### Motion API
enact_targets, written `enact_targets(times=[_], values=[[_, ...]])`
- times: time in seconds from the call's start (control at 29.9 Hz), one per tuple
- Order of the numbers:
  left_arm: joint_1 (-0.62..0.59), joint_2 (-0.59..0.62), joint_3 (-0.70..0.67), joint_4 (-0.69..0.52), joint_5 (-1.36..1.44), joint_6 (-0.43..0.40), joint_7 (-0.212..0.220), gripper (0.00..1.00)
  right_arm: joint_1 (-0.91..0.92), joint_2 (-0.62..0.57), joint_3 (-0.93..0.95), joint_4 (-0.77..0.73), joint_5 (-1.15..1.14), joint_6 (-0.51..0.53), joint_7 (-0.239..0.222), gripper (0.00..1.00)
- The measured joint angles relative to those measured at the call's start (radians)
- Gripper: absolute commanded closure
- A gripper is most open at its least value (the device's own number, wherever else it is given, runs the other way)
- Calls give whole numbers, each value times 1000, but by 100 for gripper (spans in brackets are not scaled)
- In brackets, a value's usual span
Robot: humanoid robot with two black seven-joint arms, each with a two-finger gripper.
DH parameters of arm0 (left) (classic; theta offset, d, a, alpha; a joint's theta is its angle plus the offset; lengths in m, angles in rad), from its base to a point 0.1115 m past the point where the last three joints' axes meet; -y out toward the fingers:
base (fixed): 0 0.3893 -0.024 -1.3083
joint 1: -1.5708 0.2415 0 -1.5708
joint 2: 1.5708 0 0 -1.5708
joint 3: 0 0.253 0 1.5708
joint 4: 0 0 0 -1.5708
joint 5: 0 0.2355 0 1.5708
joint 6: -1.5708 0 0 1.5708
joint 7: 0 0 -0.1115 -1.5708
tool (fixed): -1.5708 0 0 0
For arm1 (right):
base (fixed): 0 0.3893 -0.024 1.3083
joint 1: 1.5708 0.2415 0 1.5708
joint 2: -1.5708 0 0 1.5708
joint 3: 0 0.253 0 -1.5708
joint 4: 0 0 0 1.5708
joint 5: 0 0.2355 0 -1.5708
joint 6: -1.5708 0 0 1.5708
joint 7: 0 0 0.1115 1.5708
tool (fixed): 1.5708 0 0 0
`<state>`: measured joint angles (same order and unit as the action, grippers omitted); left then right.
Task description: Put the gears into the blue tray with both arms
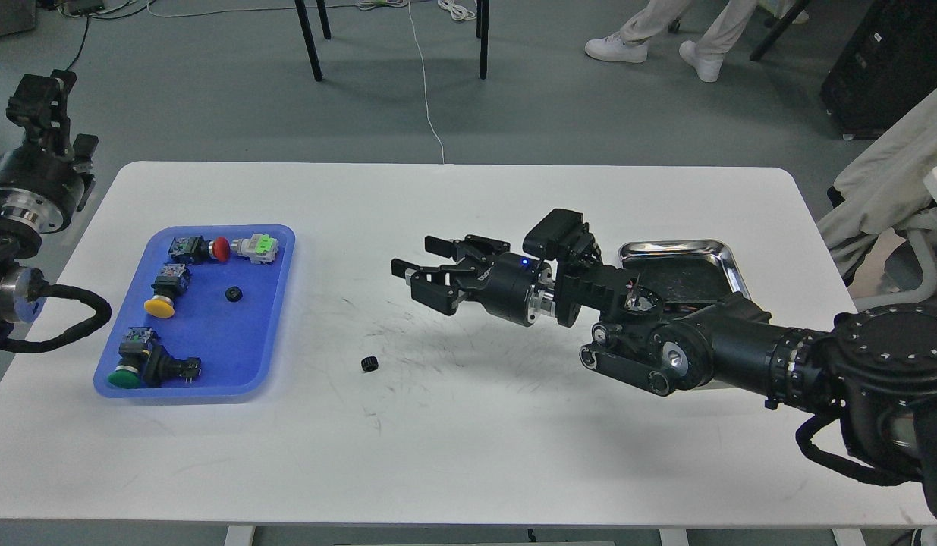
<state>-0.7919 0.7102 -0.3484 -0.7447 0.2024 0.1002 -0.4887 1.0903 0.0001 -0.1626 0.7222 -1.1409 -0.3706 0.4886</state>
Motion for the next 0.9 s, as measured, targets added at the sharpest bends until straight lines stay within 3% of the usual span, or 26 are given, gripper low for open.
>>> enact_targets(times=[0.17,0.6,0.9], values=[[20,-5,-76,-8,-50,74,0,3,58,-7,69,0,205,49,0,20],[156,-188,-342,-10,-171,93,0,3,36,-241,187,4,662,68,0,13],[176,-267,-349,-4,-168,173,0,3,-68,-309,291,0,747,68,0,8]])
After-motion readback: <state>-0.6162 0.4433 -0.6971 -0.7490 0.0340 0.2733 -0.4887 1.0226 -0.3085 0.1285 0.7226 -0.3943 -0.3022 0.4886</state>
